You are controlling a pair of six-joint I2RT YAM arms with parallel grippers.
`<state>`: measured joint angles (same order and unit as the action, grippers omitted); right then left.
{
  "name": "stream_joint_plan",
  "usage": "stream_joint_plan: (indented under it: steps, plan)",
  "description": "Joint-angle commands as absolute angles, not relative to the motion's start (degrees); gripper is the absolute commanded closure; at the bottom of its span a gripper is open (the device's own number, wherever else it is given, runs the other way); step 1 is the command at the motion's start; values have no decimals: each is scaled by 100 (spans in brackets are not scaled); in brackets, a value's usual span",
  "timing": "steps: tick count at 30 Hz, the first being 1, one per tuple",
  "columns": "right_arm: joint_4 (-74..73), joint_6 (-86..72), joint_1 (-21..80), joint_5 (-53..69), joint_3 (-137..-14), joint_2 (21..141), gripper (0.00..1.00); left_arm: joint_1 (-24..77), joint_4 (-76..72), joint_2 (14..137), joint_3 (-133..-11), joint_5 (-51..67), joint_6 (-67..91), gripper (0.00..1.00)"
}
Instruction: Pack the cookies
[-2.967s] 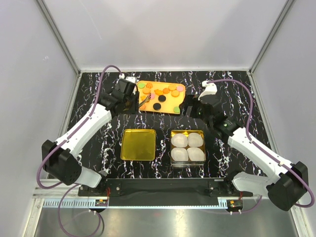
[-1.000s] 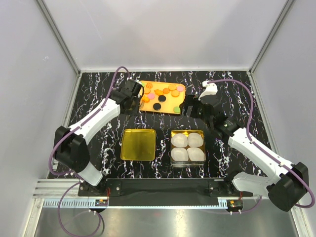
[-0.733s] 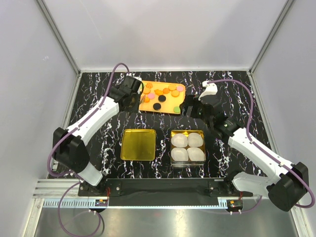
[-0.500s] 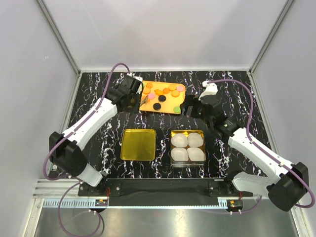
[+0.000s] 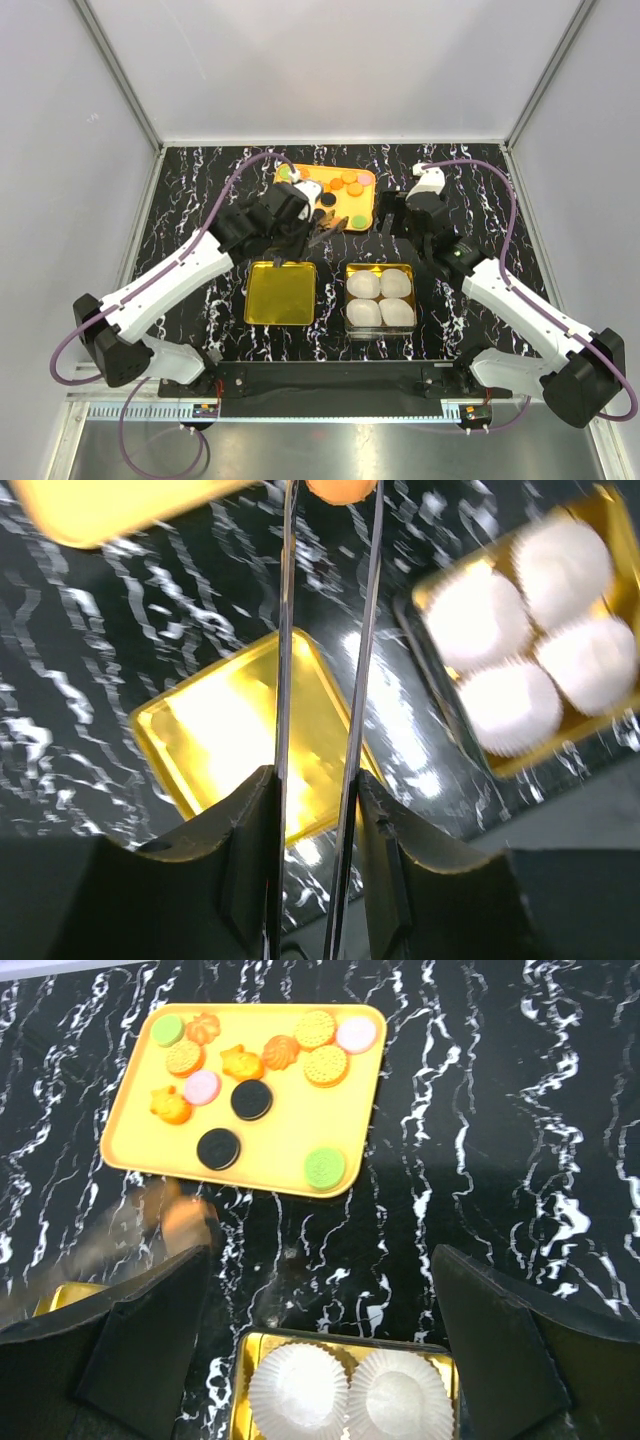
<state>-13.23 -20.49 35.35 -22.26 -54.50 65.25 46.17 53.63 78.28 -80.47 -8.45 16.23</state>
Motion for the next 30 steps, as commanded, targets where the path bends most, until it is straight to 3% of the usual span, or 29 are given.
stream_joint_plan:
  steps: [1, 14, 30]
  plan:
    - [-1380, -1899, 3533, -2671, -5853, 6513, 0, 5052, 5335, 7498, -7815, -563, 1775, 62]
    - [-1591, -1960, 3533, -2821, -5827, 6346, 0, 6090, 5309, 7488, -7392, -501, 2013, 62]
    - [-1652, -2065, 3542, -2628, -5695, 6302, 0, 6196, 4772, 7945, -7093, -308, 1951, 58]
